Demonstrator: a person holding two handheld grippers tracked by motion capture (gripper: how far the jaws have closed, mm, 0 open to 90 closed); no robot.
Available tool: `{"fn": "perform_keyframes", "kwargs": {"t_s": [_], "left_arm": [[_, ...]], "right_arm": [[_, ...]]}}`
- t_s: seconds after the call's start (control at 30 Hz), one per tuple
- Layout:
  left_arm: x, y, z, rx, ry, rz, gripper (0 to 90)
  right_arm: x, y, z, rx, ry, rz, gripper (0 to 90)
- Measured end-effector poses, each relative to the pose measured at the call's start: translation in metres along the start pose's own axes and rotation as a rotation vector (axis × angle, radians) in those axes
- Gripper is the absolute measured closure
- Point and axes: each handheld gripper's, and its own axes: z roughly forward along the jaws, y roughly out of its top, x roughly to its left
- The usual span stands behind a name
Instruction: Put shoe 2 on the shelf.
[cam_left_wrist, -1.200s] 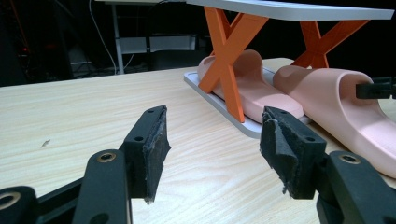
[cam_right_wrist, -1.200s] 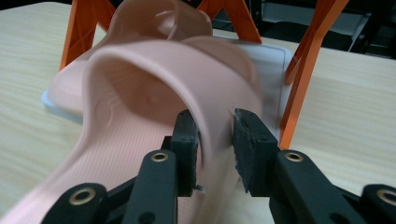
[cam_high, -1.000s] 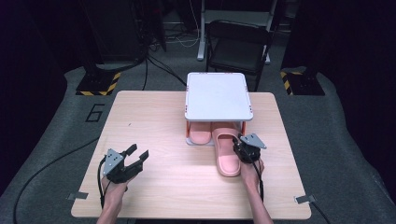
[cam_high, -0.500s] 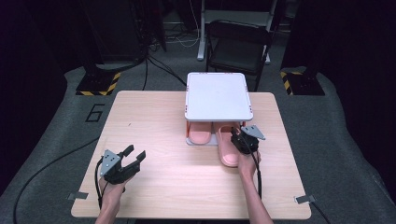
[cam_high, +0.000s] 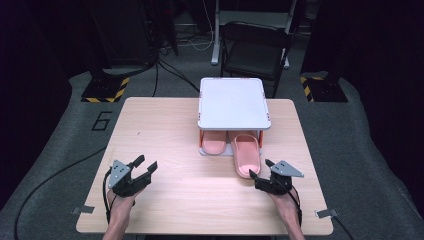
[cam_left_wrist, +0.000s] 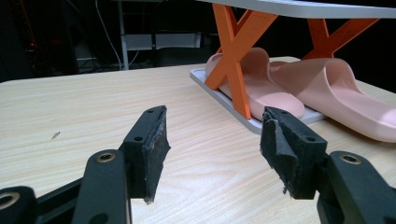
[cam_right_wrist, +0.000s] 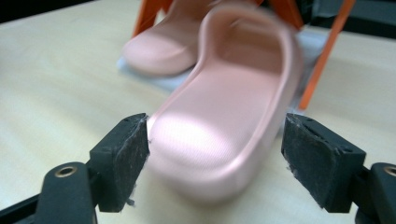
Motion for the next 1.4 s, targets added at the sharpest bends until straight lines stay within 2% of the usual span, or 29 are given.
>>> {"fn": "perform_keyframes", "kwargs": {"t_s": [0.13, 0.27, 0.3, 0.33, 0.37, 0.43, 0.8, 0.87, 1.0, 1.03, 1.23, 1.3, 1.4], "left_arm": [[-0.002, 0.001, 0.002, -0.008, -0.003, -0.005, 40.8], [-0.004, 0.003, 0.002, -0.020, -0.006, 0.003, 40.6], [-0.004, 0.004, 0.000, -0.018, -0.003, 0.000, 40.6], [-0.003, 0.004, 0.000, -0.023, 0.000, -0.003, 40.6], [-0.003, 0.005, 0.000, -0.023, 0.000, 0.000, 40.5], [-0.001, 0.004, -0.001, -0.022, 0.005, -0.007, 40.5], [0.005, 0.001, -0.002, -0.025, 0.024, -0.026, 40.3], [0.007, 0.000, -0.003, -0.026, 0.029, -0.027, 40.3], [0.010, 0.000, -0.004, -0.023, 0.036, -0.034, 40.2], [0.010, -0.001, -0.004, -0.022, 0.037, -0.036, 40.2], [0.010, -0.002, -0.003, -0.026, 0.038, -0.036, 40.1], [0.010, -0.002, -0.003, -0.020, 0.036, -0.031, 40.0], [0.010, -0.002, -0.003, -0.021, 0.037, -0.035, 39.9]], "right_arm": [[0.005, -0.014, -0.004, 0.060, 0.052, -0.026, 25.6], [0.008, -0.016, 0.009, 0.111, 0.037, -0.077, 30.8], [0.008, -0.015, 0.014, 0.117, 0.020, -0.075, 29.9], [0.007, -0.012, 0.018, 0.122, 0.026, -0.071, 30.5], [0.007, -0.011, 0.020, 0.113, 0.024, -0.059, 31.2], [0.005, -0.007, 0.025, 0.119, 0.026, -0.074, 32.0], [-0.007, 0.015, 0.066, 0.121, 0.011, -0.074, 36.0], [-0.010, 0.017, 0.074, 0.110, 0.010, -0.060, 36.5], [-0.012, 0.019, 0.081, 0.107, 0.010, -0.038, 37.1], [-0.012, 0.019, 0.083, 0.101, 0.008, -0.018, 37.1], [-0.012, 0.022, 0.090, 0.091, 0.006, -0.008, 37.7], [-0.013, 0.022, 0.092, 0.095, 0.004, -0.024, 37.5], [-0.013, 0.023, 0.094, 0.098, 0.005, -0.010, 37.0]]}}
